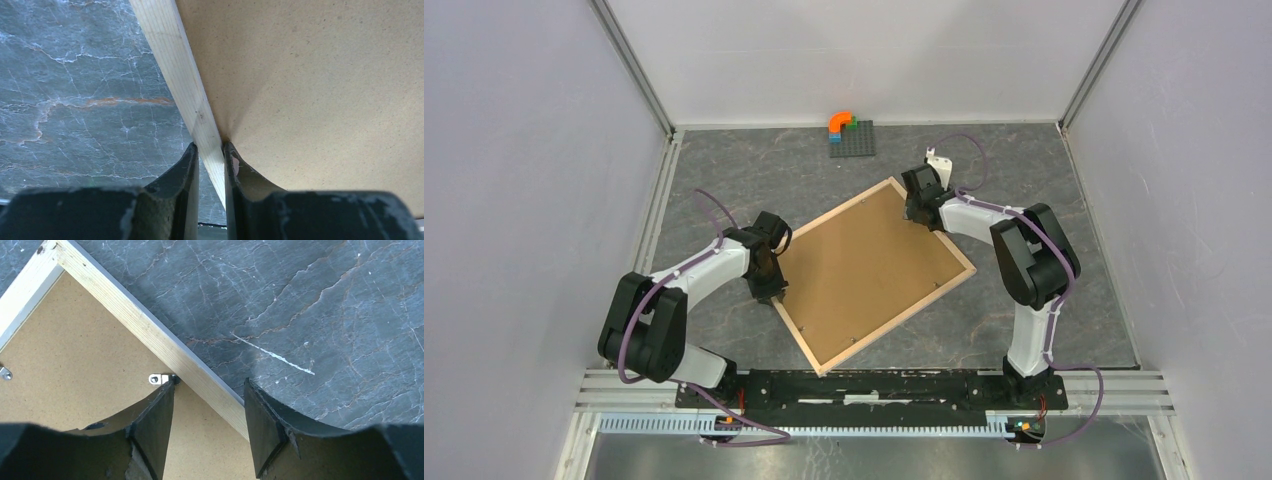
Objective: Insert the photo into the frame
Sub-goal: Install the photo frame at the center of the board, then turn over the photo frame at the center of the board.
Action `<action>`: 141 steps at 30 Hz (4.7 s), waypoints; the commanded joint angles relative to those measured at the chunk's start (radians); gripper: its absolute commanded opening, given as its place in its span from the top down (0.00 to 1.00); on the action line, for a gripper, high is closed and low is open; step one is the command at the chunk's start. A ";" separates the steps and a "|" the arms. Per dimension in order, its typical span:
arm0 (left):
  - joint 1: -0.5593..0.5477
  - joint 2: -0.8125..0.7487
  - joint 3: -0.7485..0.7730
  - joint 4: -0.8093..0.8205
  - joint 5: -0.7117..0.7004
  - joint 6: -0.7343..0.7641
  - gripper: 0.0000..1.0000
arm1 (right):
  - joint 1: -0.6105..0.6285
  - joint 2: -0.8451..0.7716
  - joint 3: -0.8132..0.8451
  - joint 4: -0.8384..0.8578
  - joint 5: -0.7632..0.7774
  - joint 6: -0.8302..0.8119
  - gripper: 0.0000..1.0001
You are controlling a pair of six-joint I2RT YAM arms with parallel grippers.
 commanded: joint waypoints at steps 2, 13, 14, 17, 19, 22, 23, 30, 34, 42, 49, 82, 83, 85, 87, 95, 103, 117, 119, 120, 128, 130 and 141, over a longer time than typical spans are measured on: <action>-0.008 0.028 -0.024 0.204 0.045 0.033 0.98 | 0.012 0.037 0.008 -0.038 -0.022 0.068 0.42; -0.008 0.017 -0.034 0.203 0.045 0.041 0.98 | 0.009 0.101 0.042 0.020 -0.070 -0.022 0.41; -0.008 0.015 -0.035 0.202 0.042 0.042 0.98 | 0.010 0.092 0.024 0.040 -0.078 -0.022 0.40; -0.007 0.007 -0.043 0.205 0.040 0.036 0.98 | 0.008 0.073 -0.005 0.074 -0.067 -0.029 0.39; -0.008 0.011 -0.041 0.209 0.043 0.040 0.98 | 0.005 0.076 -0.003 0.074 -0.063 -0.037 0.39; -0.008 0.015 -0.032 0.195 0.036 0.048 0.98 | 0.002 0.073 -0.012 0.086 -0.078 -0.050 0.37; -0.008 0.011 -0.035 0.196 0.038 0.044 0.98 | 0.001 0.073 -0.015 0.091 -0.081 -0.054 0.36; -0.008 0.009 -0.043 0.201 0.042 0.044 0.98 | -0.007 0.051 -0.065 0.149 -0.095 -0.061 0.37; -0.008 0.012 -0.048 0.207 0.044 0.046 0.98 | -0.012 0.055 -0.081 0.221 -0.082 -0.056 0.43; -0.008 0.007 -0.053 0.199 0.037 0.048 0.98 | -0.024 0.077 -0.118 0.329 -0.081 0.023 0.48; -0.008 0.005 -0.049 0.191 0.038 0.051 0.98 | -0.027 0.107 -0.109 0.376 -0.119 0.011 0.51; -0.008 0.004 -0.055 0.201 0.047 0.052 0.98 | -0.037 0.176 -0.035 0.295 -0.125 -0.063 0.62; -0.007 0.003 -0.053 0.197 0.047 0.052 0.98 | -0.037 0.169 -0.032 0.289 -0.133 -0.065 0.62; -0.006 -0.007 -0.048 0.194 0.041 0.056 0.98 | -0.038 0.147 -0.028 0.275 -0.151 -0.082 0.58; -0.007 -0.016 -0.037 0.184 0.033 0.066 0.98 | -0.038 0.115 -0.017 0.243 -0.171 -0.117 0.51; -0.002 -0.116 0.078 0.105 0.053 0.187 0.40 | -0.038 -0.112 0.056 -0.107 -0.077 -0.394 0.18; -0.003 -0.295 0.124 0.166 0.303 0.250 0.00 | -0.038 -0.440 -0.282 -0.301 -0.082 0.083 0.23; -0.404 -0.253 0.117 0.374 0.338 0.179 0.00 | -0.043 -0.497 -0.497 -0.268 -0.138 0.355 0.31; -0.469 -0.222 0.132 0.371 0.284 0.193 0.00 | -0.047 -0.485 -0.514 -0.249 -0.135 0.372 0.34; -0.501 -0.201 0.145 0.366 0.255 0.200 0.00 | -0.051 -0.479 -0.519 -0.244 -0.132 0.380 0.35; -0.713 0.003 0.326 0.215 -0.042 0.287 0.00 | -0.061 -0.494 -0.541 -0.236 -0.178 0.394 0.47; -0.747 0.054 0.359 0.212 -0.080 0.293 0.00 | -0.061 -0.498 -0.557 -0.228 -0.218 0.418 0.53; -0.936 0.428 0.589 0.072 -0.501 0.348 0.00 | -0.061 -0.506 -0.503 -0.298 -0.365 0.483 0.88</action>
